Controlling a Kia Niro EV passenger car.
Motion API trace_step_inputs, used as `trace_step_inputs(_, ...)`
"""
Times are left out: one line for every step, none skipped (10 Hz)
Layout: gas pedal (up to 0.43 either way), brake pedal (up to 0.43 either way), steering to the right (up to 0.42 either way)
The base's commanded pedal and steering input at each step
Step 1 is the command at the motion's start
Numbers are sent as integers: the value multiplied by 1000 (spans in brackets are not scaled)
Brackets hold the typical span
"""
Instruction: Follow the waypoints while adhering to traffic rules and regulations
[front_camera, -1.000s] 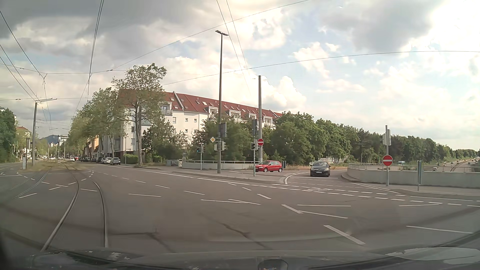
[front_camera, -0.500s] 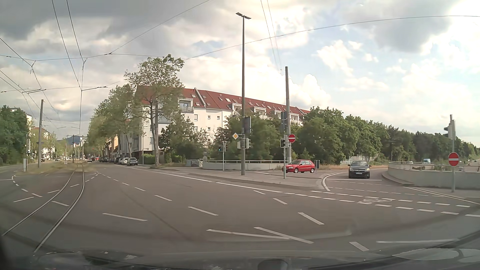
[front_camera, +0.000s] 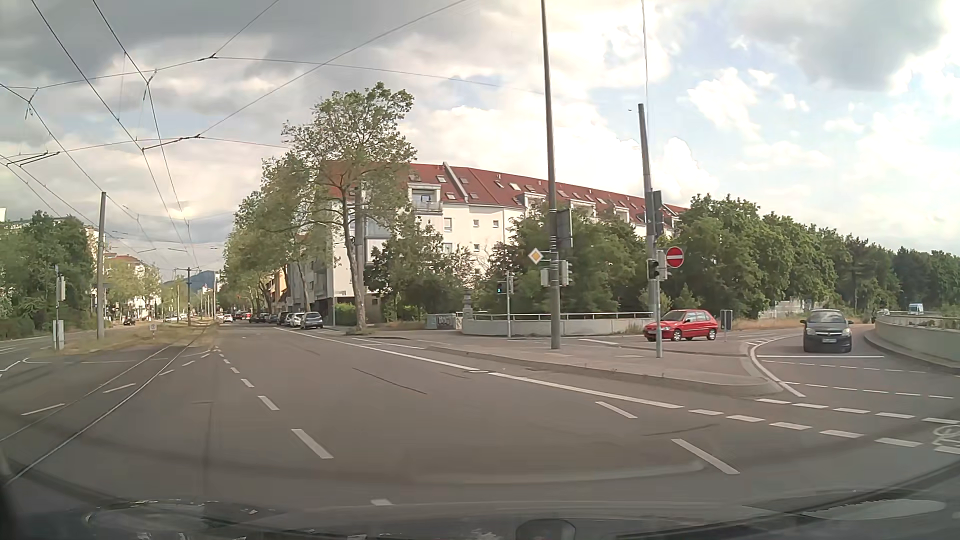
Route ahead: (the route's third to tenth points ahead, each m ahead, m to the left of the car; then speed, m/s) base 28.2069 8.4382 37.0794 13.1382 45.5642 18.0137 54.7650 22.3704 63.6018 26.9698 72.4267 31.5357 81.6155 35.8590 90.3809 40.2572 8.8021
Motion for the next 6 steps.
trace_step_inputs(177, 0, -109)
trace_step_inputs(177, 0, -109)
trace_step_inputs(177, 0, -109)
trace_step_inputs(177, 0, -109)
trace_step_inputs(177, 0, -109)
trace_step_inputs(177, 0, -109)
